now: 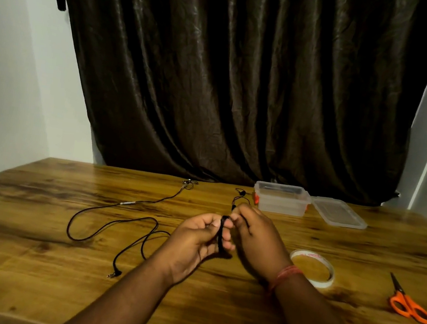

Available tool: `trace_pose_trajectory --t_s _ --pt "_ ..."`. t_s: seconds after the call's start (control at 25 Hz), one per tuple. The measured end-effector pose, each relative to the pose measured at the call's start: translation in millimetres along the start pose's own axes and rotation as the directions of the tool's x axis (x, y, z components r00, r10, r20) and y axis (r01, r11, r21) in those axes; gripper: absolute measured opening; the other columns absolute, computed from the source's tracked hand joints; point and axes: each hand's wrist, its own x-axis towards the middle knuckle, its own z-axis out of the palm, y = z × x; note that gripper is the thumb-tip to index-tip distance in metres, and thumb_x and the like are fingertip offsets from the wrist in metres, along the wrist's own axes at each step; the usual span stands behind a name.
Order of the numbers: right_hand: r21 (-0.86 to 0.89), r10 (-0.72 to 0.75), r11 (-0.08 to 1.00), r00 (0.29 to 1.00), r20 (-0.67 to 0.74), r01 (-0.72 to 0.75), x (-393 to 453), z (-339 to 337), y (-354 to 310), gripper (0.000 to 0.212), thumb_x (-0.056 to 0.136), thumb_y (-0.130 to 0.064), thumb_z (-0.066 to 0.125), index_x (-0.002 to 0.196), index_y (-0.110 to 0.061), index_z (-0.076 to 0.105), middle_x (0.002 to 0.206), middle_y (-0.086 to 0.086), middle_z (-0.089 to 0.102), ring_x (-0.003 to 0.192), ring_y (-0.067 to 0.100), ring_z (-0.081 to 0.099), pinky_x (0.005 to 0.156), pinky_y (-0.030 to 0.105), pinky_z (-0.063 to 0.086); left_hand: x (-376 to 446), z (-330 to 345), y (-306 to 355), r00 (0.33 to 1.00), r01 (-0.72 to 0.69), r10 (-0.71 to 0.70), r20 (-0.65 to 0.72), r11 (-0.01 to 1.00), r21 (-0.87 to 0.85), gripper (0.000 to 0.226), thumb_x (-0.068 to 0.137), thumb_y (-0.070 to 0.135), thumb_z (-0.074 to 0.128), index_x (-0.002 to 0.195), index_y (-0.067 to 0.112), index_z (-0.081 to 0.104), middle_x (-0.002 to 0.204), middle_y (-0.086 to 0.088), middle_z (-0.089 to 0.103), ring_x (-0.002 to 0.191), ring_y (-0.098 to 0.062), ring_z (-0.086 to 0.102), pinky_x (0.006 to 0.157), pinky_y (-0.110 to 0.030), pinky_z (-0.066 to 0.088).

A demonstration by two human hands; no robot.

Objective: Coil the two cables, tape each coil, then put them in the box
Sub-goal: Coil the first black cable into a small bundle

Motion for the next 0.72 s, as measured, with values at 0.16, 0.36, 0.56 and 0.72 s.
trace_pose_trajectory --t_s 0.16,0.36,0.56,0.72 --pt "-0.089 -0.026 0.995 0.970 0.242 0.049 -4.4 13.0 4.9 0.015 0.099 -0.024 0.044 0.100 -0.027 0.059 0.097 -0.004 0.067 0.086 0.015 0.061 0.078 0.038 0.052 -0.8 2.4 10.7 0.994 -0.093 0.073 -0.086 0.964 -0.248 0.026 0.099 -0.001 0.038 0.109 -0.007 0.061 0.091 -0.023 0.071 0.081 -0.029 0.073 0.075 -0.036 0.061" --pt "-0.201 -0.117 0.959 0.928 0.354 0.198 -8.4 14.0 -7.9 0.021 0.101 -0.041 0.040 0.095 -0.027 0.054 0.096 -0.005 0.065 0.082 0.014 0.060 0.074 0.036 0.050 6.0 -2.7 10.4 0.963 -0.200 0.153 -0.224 0.958 -0.205 0.026 0.102 0.000 0.036 0.117 -0.006 0.057 0.107 -0.027 0.071 0.102 -0.034 0.071 0.087 -0.037 0.059" --pt "-0.157 -0.188 0.961 0.954 0.234 0.227 -10.3 3.2 -17.4 0.019 0.099 -0.039 0.044 0.097 -0.028 0.059 0.091 -0.011 0.063 0.078 0.006 0.054 0.068 0.031 0.045 14.4 -10.9 -5.1 0.949 -0.144 0.186 -0.254 0.974 0.174 0.024 0.103 0.010 0.044 0.112 0.003 0.065 0.106 -0.018 0.074 0.104 -0.030 0.070 0.094 -0.045 0.054" --pt "-0.165 -0.133 0.976 0.989 0.057 0.141 -4.8 -1.8 -6.8 0.016 0.099 -0.036 0.045 0.093 -0.028 0.057 0.090 -0.011 0.059 0.080 0.010 0.054 0.069 0.035 0.046 16.1 -7.7 -18.5 0.983 -0.084 0.131 -0.131 0.945 0.316 0.026 0.103 0.008 0.042 0.100 -0.003 0.065 0.088 -0.017 0.072 0.084 -0.028 0.069 0.088 -0.044 0.054"
